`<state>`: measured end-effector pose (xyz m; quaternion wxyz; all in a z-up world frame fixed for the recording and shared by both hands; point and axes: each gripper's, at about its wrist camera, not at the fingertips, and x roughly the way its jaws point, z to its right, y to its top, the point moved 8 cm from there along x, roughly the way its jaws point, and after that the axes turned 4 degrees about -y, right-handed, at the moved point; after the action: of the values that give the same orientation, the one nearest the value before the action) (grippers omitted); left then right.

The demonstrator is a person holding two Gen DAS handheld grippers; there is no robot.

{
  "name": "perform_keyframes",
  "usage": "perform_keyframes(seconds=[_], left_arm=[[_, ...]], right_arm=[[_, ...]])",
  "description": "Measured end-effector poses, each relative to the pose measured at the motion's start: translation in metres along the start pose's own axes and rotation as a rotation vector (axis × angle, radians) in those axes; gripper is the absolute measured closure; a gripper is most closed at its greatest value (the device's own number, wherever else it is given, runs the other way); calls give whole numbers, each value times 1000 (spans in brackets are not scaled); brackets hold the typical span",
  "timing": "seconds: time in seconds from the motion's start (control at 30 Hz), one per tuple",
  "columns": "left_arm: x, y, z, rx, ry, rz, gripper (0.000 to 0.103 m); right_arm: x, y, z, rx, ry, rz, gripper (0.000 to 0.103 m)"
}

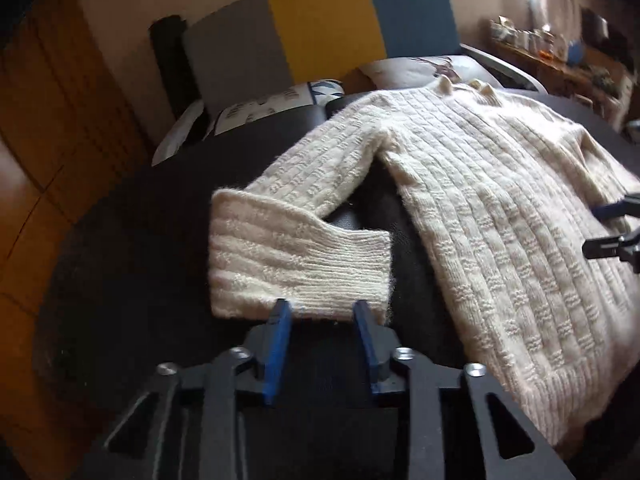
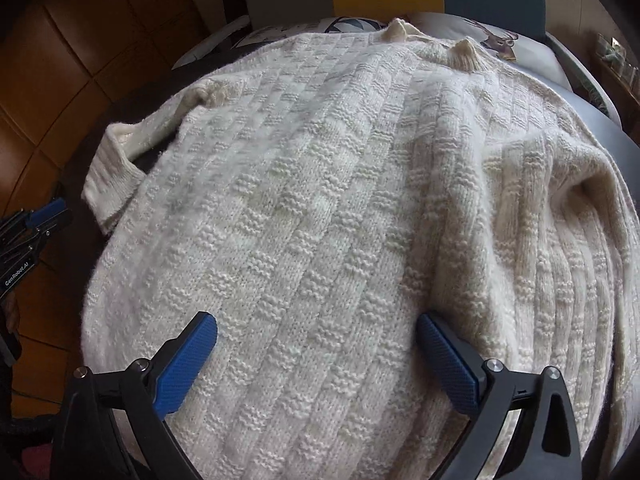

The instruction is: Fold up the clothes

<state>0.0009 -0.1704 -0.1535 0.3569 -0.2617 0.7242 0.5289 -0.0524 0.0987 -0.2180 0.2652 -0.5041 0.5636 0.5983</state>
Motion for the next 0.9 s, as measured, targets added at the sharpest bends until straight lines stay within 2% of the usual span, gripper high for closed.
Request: perform_keyframes(seconds=[0.03, 0.07, 0.17, 0.2, 0.23, 0.3, 0.37, 0.4, 0.5, 0.67, 0.77, 0.9], left_arm=[[3, 3, 6, 51, 8, 23, 35], [7, 5, 9, 90, 29, 31, 32], [24, 9, 17, 141, 15, 14, 31], [33, 10, 15, 124, 29, -2, 31], [43, 8, 13, 96, 13, -31, 36], [59, 2, 7, -10, -69, -77, 56], [55, 4, -1, -79, -85, -45, 77], [53, 5, -5, -107, -90, -38, 91], [28, 10, -46, -368, -224, 60, 92], [-17, 21, -121, -802, -445, 224, 92], [-26, 7, -183, -1016, -454, 288, 92], [-12, -25, -199, -1106, -402, 232, 92]], right_arm=[[0, -1, 0, -9, -8, 2, 0], [0, -2, 0, -18, -15, 4, 0], [-1, -2, 1, -31, -26, 10, 0], [0, -2, 1, -31, -29, 11, 0], [0, -2, 1, -32, -33, 10, 0], [1, -1, 0, -35, -42, 8, 0], [2, -1, -1, -42, -49, 9, 0], [2, -1, -1, -44, -50, 13, 0], [2, -1, -1, -49, -60, 22, 0], [-2, 6, -3, -30, -61, -14, 1], [-2, 11, -2, -10, -51, -18, 1], [4, 12, -4, -22, -83, -29, 1]])
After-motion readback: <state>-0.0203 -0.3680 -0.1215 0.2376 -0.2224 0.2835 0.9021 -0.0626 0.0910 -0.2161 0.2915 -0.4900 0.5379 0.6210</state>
